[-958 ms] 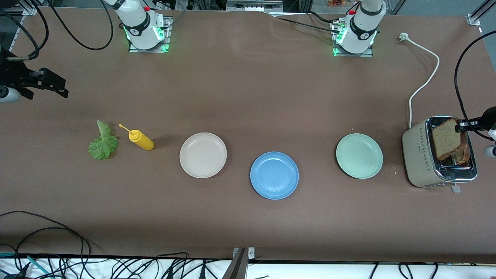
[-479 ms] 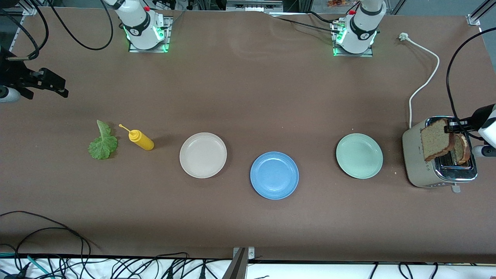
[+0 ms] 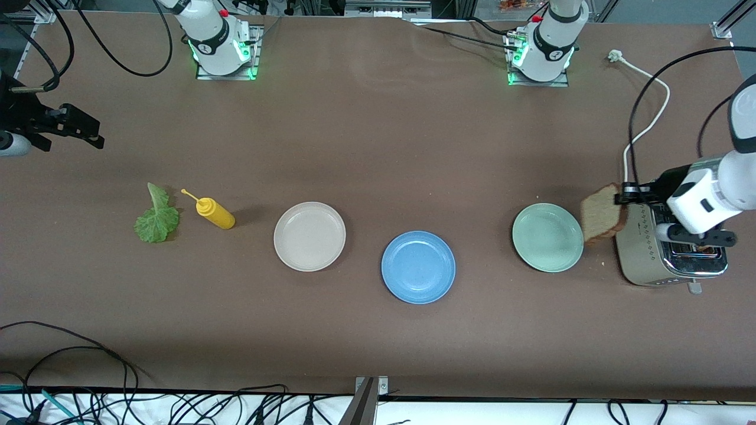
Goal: Make sandwich in blue plate with both arms
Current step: 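Carry the bread slice with the left gripper over the blue plate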
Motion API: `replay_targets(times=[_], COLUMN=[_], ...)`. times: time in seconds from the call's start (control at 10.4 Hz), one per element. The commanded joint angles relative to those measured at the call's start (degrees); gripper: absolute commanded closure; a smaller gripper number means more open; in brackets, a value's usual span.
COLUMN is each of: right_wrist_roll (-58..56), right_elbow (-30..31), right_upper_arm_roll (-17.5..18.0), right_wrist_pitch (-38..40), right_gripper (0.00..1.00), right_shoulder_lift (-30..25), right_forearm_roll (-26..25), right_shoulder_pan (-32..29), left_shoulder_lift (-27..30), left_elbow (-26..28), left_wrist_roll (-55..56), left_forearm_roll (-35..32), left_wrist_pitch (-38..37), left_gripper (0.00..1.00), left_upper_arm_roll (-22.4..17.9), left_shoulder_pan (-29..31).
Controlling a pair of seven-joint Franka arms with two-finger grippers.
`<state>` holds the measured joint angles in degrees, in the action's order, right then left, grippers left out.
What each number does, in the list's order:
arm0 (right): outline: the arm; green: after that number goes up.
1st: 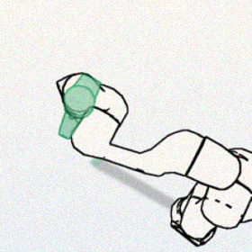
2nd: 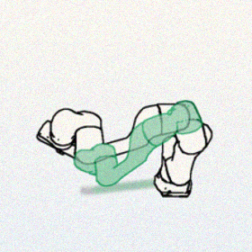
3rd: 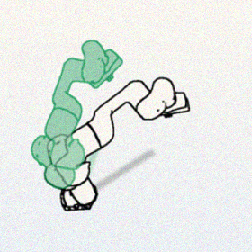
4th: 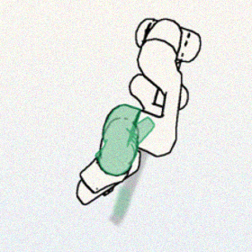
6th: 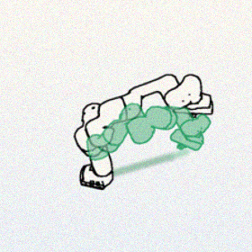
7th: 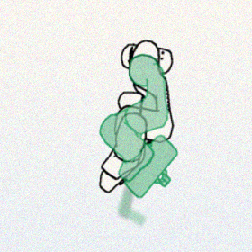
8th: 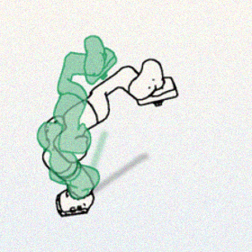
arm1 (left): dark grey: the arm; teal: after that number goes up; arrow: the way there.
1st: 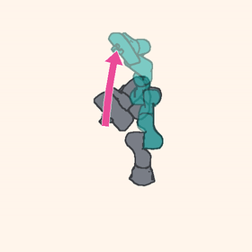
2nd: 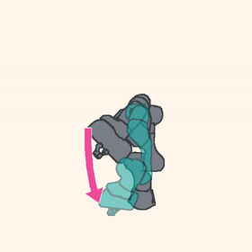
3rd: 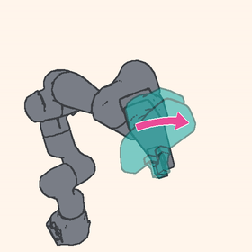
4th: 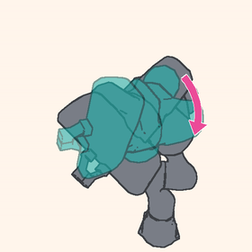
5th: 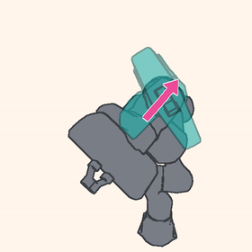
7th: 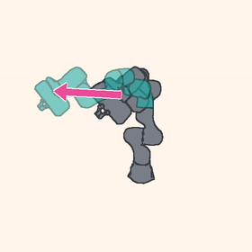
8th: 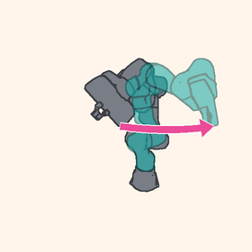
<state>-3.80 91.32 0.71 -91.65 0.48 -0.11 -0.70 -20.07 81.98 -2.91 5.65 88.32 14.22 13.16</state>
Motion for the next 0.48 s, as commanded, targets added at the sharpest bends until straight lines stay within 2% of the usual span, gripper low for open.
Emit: replay_targets(times=[0.0, 0.19, 0.38], right_wrist_roll=[-0.7, -0.7, -0.8], right_elbow=[-0.6, -0.6, -0.6], right_upper_arm_roll=[0.0, 0.0, 0.0], right_wrist_pitch=[0.7, 0.7, 0.7], right_gripper=[0.00, 0.00, 0.00], right_shoulder_lift=[0.1, 0.1, 0.1], right_forearm_roll=[1.1, 1.1, 1.1], right_shoulder_pan=[-0.3, -0.3, -0.3], left_shoulder_lift=[-0.7, -2.6, -5.8], left_elbow=[5.1, 5.8, 6.2], left_wrist_roll=[0.5, 2.0, 5.5], left_forearm_roll=[7.4, 12.6, 19.7], left_wrist_pitch=[7.7, 8.8, 13.6], left_gripper=[1.00, 1.00, 1.00], left_upper_arm_roll=[-0.4, -0.4, -0.5], left_shoulder_pan=[-1.9, -5.8, -10.1])
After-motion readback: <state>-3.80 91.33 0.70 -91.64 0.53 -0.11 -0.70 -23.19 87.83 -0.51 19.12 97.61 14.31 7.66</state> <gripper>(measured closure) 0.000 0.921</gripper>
